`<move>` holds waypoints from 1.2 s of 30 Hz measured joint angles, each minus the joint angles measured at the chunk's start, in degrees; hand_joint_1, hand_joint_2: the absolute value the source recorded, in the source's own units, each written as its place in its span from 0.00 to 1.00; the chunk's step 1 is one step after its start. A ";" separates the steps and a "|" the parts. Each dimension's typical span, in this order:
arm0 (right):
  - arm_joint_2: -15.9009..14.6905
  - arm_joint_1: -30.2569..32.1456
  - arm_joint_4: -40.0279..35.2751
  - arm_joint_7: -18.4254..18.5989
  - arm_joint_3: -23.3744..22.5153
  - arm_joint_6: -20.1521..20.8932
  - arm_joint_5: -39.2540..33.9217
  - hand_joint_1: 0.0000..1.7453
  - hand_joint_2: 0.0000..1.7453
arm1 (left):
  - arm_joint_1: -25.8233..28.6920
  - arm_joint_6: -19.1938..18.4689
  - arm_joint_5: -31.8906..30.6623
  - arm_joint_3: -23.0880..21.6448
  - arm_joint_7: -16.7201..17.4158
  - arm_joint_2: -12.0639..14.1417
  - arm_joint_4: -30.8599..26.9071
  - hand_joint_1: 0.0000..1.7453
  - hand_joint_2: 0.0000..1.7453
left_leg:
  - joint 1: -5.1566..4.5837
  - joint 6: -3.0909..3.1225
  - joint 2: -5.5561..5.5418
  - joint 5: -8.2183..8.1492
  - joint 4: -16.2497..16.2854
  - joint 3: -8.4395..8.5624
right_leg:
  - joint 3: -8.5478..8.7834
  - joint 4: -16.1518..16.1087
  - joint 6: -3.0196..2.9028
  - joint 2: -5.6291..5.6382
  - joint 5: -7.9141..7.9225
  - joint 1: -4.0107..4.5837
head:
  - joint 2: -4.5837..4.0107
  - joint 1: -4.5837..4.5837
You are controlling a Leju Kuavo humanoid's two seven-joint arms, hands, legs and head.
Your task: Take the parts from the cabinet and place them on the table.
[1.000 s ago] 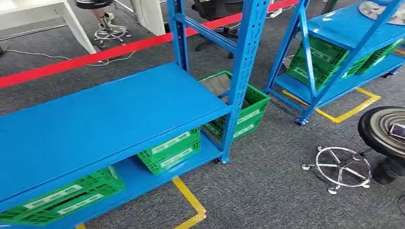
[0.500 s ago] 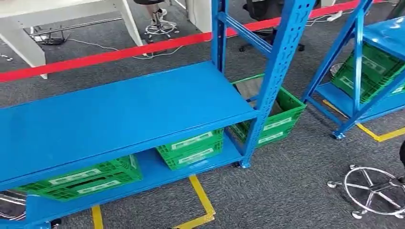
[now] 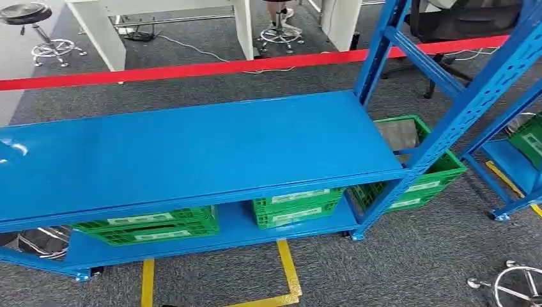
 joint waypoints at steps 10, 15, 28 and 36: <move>0.52 0.00 0.68 -0.57 -0.11 0.94 -1.59 0.00 0.00 | 0.02 -0.46 -0.57 1.14 0.59 -0.48 -1.46 0.00 0.00 | 0.28 -3.28 2.65 -4.74 9.60 -5.15 | 4.78 -9.17 -2.71 1.60 2.62 -0.38 | 0.00 -0.28; 0.52 -0.17 0.70 -0.11 -0.20 1.97 -2.21 0.00 0.00 | 0.17 -0.50 -1.09 1.25 0.68 -0.61 -1.75 0.00 0.00 | 0.20 -2.54 3.41 -3.58 14.63 -7.78 | 5.18 -9.17 -3.24 -0.51 2.17 0.31 | 0.00 -0.35; 0.81 -0.83 0.92 0.94 -0.59 3.63 -3.04 0.00 0.00 | 0.11 -0.22 -1.88 1.31 0.76 -0.76 -2.45 0.00 0.00 | -0.80 -1.85 3.66 -0.17 1.44 -1.47 | 5.77 -10.12 -2.57 -1.06 2.01 0.58 | 0.00 -0.31; 0.79 -0.82 0.92 1.07 -0.59 4.28 -3.56 0.00 0.00 | 0.12 -0.08 -2.45 1.44 0.76 -0.74 -2.47 0.00 0.00 | -0.83 -1.41 3.66 -0.29 1.46 -1.30 | 5.97 -10.34 -2.23 -1.05 2.10 0.51 | 0.00 -0.33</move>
